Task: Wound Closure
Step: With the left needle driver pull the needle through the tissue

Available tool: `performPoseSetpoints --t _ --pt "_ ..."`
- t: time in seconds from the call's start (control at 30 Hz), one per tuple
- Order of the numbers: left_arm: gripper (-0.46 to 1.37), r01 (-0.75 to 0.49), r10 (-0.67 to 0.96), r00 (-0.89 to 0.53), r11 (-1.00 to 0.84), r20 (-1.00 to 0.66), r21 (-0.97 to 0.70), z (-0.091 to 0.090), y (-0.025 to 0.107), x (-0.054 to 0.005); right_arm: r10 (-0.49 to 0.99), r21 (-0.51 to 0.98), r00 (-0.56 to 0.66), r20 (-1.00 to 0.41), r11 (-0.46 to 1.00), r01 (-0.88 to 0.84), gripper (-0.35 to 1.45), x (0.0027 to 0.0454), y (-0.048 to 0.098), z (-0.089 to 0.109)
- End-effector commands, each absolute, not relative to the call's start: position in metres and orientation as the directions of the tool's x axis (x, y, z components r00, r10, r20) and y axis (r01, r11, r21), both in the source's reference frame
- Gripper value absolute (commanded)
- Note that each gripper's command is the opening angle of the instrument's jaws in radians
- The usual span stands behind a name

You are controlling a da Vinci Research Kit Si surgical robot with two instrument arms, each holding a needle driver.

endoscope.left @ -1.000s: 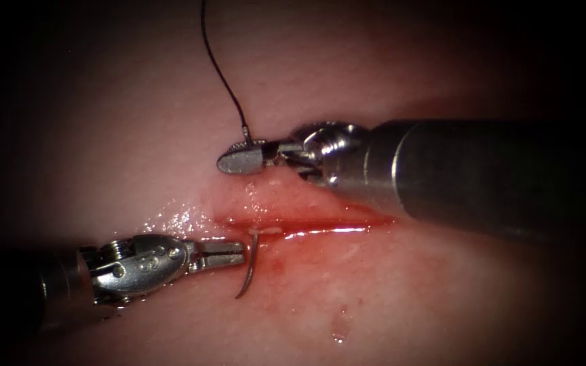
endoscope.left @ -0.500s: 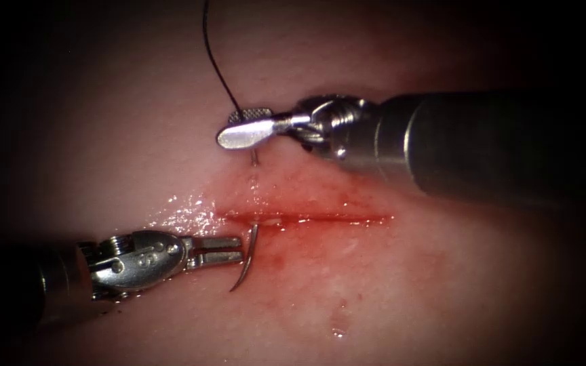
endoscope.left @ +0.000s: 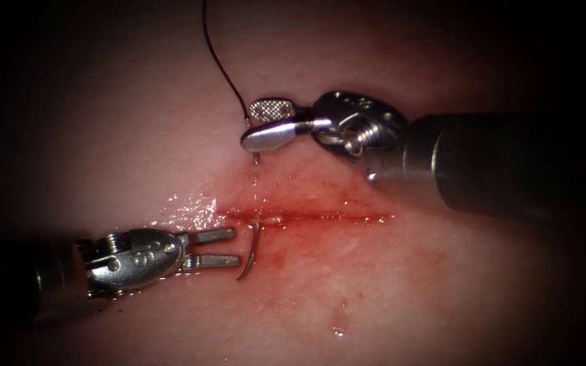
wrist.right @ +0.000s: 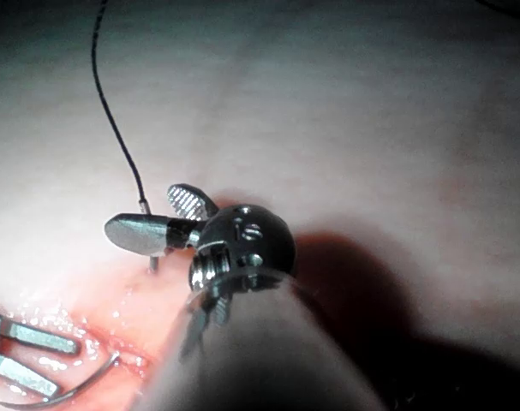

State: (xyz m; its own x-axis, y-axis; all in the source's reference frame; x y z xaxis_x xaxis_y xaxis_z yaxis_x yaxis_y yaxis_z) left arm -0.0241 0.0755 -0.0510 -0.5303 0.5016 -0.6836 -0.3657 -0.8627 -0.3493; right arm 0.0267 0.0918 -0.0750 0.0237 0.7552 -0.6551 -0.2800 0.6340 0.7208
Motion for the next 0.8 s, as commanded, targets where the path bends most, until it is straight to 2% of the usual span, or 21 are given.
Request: performPoseSetpoints --t 0.03,0.33,0.47,0.6,0.67,0.77,0.8 --pt "0.36 -0.362 0.493 -0.529 -0.867 -0.691 -0.341 -0.051 0.0755 -0.0241 0.744 0.705 0.034 -0.667 0.645 -0.295 1.22 0.0262 0.0917 -0.075" --pt "0.28 -0.273 0.396 -0.53 -0.917 -0.75 -0.291 -0.0512 0.0753 -0.0247 0.74 0.685 0.066 -0.669 0.648 -0.333 1.2 0.0229 0.0912 -0.0752" --pt "0.35 -0.205 0.324 -0.501 -0.945 -0.802 -0.254 -0.0514 0.0749 -0.0257 0.742 0.68 0.078 -0.666 0.647 -0.345 1.19 0.0217 0.0904 -0.0754" --pt "0.31 -0.173 0.283 -0.479 -0.958 -0.831 -0.227 -0.0516 0.0747 -0.0265 0.737 0.677 0.077 -0.671 0.652 -0.343 1.18 0.0214 0.09 -0.0753" --pt "0.34 -0.157 0.267 -0.473 -0.963 -0.84 -0.218 -0.0517 0.0745 -0.0269 0.734 0.673 0.079 -0.675 0.656 -0.342 1.19 0.0213 0.0897 -0.0751" --pt "0.59 -0.144 0.255 -0.473 -0.967 -0.843 -0.212 -0.0517 0.0743 -0.0276 0.726 0.666 0.082 -0.682 0.664 -0.339 1.19 0.0214 0.0892 -0.0747" --pt "0.63 -0.146 0.255 -0.473 -0.967 -0.843 -0.21 -0.0517 0.0743 -0.0277 0.725 0.665 0.083 -0.684 0.666 -0.337 1.18 0.0215 0.0891 -0.0746"
